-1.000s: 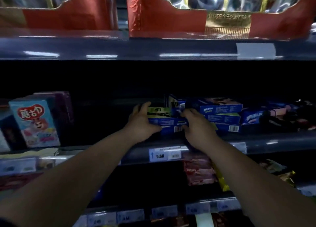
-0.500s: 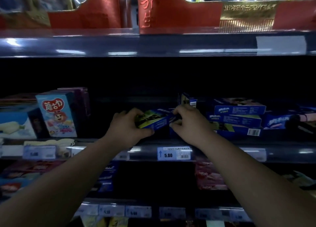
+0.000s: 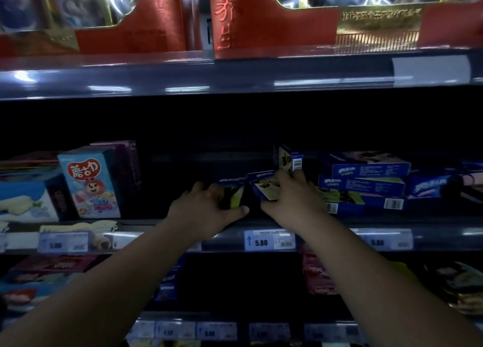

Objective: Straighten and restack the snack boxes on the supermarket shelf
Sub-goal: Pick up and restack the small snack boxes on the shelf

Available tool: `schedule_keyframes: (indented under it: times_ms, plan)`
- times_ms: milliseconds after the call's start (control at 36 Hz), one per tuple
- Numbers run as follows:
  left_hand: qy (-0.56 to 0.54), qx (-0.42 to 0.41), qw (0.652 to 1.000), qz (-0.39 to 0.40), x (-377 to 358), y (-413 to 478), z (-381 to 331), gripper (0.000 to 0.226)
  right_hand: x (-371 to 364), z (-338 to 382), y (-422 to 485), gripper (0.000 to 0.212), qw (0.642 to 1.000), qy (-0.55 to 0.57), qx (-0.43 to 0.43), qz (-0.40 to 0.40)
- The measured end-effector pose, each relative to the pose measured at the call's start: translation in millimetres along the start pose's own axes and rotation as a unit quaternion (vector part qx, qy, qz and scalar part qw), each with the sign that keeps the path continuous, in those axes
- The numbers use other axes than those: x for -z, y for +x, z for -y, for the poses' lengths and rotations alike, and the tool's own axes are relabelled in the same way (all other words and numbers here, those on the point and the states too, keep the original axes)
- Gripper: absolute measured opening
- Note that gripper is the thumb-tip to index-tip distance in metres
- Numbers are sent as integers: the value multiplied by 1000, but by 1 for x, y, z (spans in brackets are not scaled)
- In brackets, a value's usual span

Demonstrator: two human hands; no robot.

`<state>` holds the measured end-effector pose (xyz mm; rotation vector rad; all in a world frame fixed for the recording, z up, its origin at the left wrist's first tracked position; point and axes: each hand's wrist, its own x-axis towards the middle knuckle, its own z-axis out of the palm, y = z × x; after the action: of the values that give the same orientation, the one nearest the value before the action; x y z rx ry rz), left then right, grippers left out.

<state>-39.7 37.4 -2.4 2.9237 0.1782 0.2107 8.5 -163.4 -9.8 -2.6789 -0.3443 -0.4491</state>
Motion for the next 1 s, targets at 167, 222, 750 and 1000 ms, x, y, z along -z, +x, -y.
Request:
schedule_keyframes:
  times_ms: [167,222,750,1000]
  plan:
    - [42,39,998,-14,-7,14,-5,110,7,-15,-10,77,998,37,48,1]
    - [57,46,997,-26,-8,17,-7,109,8,-20,-14,72,997,32,70,9]
    - [43,-181,958,-217,-18,13,-19,63,43,-84,-24,43,990,99,76,61]
    - [-24,-243,967,-69,-27,20,-82,67,47,-85,-18,46,976,193,54,82]
